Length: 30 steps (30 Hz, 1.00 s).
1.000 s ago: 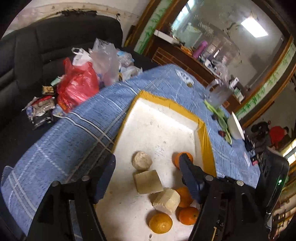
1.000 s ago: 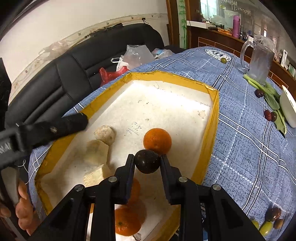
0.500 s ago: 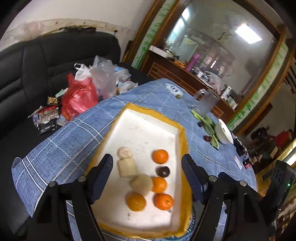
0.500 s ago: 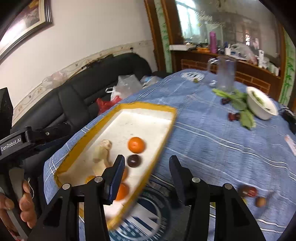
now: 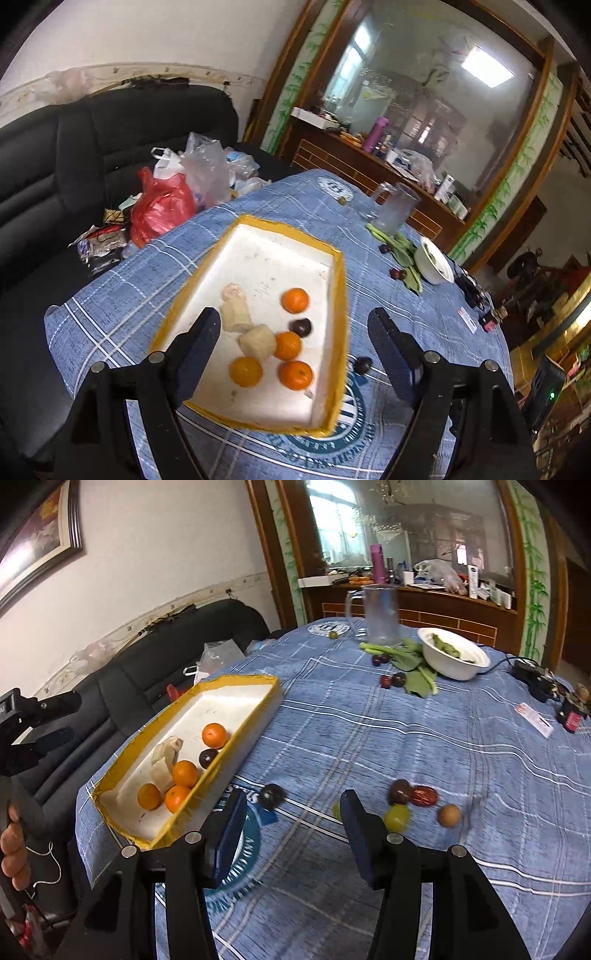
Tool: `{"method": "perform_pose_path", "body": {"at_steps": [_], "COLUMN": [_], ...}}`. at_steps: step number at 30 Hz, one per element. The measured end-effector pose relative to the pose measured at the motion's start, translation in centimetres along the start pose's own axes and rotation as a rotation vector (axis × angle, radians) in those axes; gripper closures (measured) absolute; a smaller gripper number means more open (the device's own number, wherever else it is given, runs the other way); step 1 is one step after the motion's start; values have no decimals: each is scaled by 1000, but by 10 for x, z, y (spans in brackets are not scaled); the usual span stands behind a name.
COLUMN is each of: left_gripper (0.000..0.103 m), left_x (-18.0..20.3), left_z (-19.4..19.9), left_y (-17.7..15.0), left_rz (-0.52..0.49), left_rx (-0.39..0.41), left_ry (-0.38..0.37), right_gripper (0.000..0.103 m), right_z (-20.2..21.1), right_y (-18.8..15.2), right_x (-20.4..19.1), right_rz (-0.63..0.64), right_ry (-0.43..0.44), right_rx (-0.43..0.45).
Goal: Organize fruits
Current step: 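Move both tools back to the remaining fruit beside the tray, then grasp a green grape with the left tool while the right tool grasps a dark passion fruit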
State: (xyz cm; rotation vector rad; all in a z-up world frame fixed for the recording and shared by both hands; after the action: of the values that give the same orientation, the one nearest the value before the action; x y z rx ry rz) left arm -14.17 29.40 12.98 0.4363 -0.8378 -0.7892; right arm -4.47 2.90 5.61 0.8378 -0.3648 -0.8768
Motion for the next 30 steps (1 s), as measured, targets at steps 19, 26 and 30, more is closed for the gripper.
{"method": "perform_pose_path", "body": {"at_steps": [19,26,30], "left_gripper": [20,31,60], "left_x": [82,111,122], "left_z": [-71,-91,-104], "left_y": [-92,-124,-130], "left_rz": [-163,-297,-352], "left_rx": [-251,-283,-298], "left_ry": [-105,-112,-107], "right_gripper": [42,43,51], "right_z": [83,14,-24], "right_y": [-61,-33,-26], "right_x": [119,149,151], "right_rz": [-255,-287,-280], "right_ry": [-199,-100,8], "right_rx": [33,-32,-62]}}
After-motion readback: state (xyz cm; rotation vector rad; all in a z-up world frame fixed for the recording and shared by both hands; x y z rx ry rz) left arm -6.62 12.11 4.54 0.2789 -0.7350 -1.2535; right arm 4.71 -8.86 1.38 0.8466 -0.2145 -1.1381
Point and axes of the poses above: each gripper's, at about its wrist camera, not at the fingertips, and z roughly against the way its jaws point, x to its right, y to its top, the point moved 2 cm from there along -z, roughly the way its jaws point, and after that the axes turned 11 degrees about z, right-handed, at the moved point
